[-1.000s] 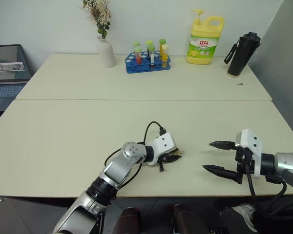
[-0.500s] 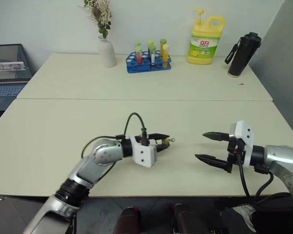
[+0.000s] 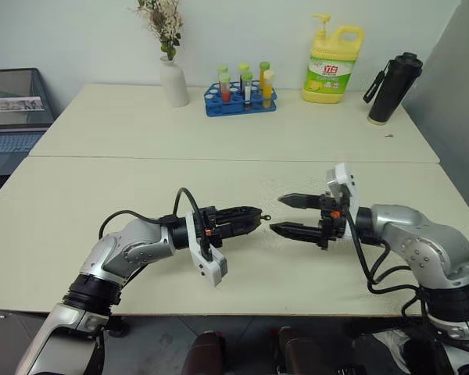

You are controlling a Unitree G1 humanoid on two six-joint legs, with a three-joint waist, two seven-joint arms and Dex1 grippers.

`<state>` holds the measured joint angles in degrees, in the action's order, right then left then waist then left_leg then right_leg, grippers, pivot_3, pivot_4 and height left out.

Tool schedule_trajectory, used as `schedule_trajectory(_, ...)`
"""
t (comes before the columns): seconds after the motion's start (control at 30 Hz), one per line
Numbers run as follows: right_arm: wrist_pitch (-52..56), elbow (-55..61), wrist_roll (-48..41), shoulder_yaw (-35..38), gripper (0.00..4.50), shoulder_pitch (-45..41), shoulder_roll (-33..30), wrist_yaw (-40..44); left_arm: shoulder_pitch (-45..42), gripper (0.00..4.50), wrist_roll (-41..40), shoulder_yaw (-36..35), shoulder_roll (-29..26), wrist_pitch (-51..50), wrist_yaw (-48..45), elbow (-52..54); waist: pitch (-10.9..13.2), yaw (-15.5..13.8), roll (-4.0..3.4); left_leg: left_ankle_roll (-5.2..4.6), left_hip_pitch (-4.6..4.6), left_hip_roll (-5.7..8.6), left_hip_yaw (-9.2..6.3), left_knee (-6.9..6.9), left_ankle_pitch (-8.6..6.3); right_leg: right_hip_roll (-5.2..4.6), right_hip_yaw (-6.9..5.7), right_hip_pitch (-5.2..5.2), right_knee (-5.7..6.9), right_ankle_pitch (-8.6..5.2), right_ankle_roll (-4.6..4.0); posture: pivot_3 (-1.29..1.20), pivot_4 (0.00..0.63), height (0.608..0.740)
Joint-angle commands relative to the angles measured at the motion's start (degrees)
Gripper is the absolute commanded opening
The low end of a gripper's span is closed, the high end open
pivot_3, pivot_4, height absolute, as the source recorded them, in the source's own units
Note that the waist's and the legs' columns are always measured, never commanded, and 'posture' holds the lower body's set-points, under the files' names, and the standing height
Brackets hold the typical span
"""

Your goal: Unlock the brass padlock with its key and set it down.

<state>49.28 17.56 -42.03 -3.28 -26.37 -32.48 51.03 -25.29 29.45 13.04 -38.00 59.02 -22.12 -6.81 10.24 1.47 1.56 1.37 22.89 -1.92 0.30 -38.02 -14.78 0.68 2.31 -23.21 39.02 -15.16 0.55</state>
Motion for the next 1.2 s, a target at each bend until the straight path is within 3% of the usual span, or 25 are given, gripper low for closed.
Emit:
schedule_trajectory(0.03,0.58,-0.10,-1.86,0.46,4.50,-1.78,0.21,1.45,0.39,0.99,-0.20,-2.06,-0.80,-0.44,1.38,2.86,0.00,0.01,0.00,0.00,0.01,0.00,0.00,0.00,0.00,-0.01,0.00,0.00,0.00,0.01,-0.01,0.00,0.150,0.740)
schedule_trajectory(0.27,1.01,-0.66,-1.76,-0.49,4.50,-2.38,0.72,2.73,1.69,0.99,-0.10,-2.42,-1.35,-1.84,1.65,4.56,0.00,0.06,0.00,0.00,0.00,-0.03,-0.03,0.02,0.00,-0.13,-0.05,-0.02,0.02,0.02,-0.03,0.00,0.150,0.740)
schedule_trajectory(0.37,1.47,-0.68,-1.71,-0.73,3.91,-2.58,1.22,2.80,1.74,0.99,0.00,-2.57,-1.27,-2.09,1.60,4.80,0.00,0.07,0.00,0.00,-0.01,-0.04,-0.03,0.02,0.00,-0.13,-0.05,-0.01,0.03,0.02,-0.03,0.00,0.150,0.740)
schedule_trajectory(0.7,2.56,-0.72,-1.71,-1.38,0.15,-3.22,2.46,2.80,1.79,0.99,0.58,-2.06,-0.90,-2.66,1.48,5.64,0.00,0.07,0.00,0.00,0.00,-0.03,-0.02,0.02,0.00,-0.13,-0.05,-0.02,0.02,0.02,-0.03,0.00,0.150,0.740)
schedule_trajectory(0.73,2.69,-0.70,-1.80,-1.37,0.00,-3.21,2.56,2.82,1.83,0.99,0.71,-2.03,-0.86,-2.74,1.48,5.73,0.00,0.07,0.00,0.00,0.00,-0.03,-0.03,0.02,0.00,-0.13,-0.06,-0.02,0.02,0.02,-0.03,0.00,0.150,0.740)
schedule_trajectory(1.2,9.38,-3.92,-6.76,-0.81,0.00,-6.22,3.15,5.24,1.76,0.99,2.17,-1.48,-0.97,-1.45,1.76,5.46,0.00,0.07,0.00,0.00,0.00,-0.03,-0.02,0.02,0.00,-0.13,-0.05,-0.02,0.02,0.02,-0.03,0.00,0.150,0.740)
